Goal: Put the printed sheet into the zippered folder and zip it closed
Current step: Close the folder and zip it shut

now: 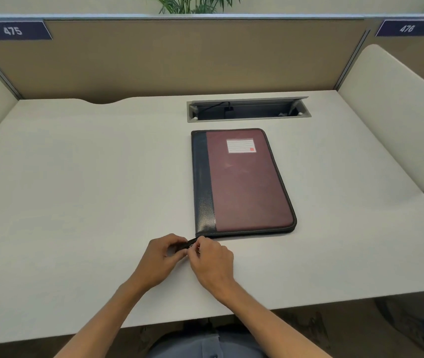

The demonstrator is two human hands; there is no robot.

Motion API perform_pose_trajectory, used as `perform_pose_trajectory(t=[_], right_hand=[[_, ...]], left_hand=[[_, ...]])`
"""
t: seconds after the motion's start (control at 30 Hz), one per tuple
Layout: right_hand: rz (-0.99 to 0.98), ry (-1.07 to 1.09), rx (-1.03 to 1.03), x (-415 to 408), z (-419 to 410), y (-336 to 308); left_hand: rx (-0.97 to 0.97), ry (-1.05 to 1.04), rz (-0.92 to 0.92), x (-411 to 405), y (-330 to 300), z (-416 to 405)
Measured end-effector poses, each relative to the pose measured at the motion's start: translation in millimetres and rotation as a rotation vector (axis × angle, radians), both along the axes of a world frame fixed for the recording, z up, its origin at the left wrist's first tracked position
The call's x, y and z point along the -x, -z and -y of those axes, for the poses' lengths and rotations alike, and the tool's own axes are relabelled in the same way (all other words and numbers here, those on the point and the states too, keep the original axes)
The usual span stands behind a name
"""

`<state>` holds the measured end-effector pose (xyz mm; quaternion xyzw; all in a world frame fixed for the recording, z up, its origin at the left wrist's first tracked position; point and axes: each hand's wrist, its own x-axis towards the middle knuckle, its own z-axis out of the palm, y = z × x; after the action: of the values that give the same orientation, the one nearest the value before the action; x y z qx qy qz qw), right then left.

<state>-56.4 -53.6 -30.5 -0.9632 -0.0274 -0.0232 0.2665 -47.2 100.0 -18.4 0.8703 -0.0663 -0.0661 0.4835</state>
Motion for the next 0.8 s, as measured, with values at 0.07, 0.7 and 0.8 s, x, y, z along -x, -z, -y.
perform_pose_trajectory(t=[0.07, 0.7, 0.8], right_hand=[[0.112, -0.052, 0.088, 0.7, 5.5, 2.0], [0.392, -0.085, 0.236, -9.5, 135.9, 3.5], [0.36, -0.058, 0.203, -10.8, 151.3, 2.8]], left_hand=[[-0.042, -0.058, 0.024, -0.6, 0.7, -0.3], [-0.165, -0.366, 0.041, 1.9, 15.3, 31.3], [-0.188, -0.406, 0.045, 1.7, 15.4, 35.8]])
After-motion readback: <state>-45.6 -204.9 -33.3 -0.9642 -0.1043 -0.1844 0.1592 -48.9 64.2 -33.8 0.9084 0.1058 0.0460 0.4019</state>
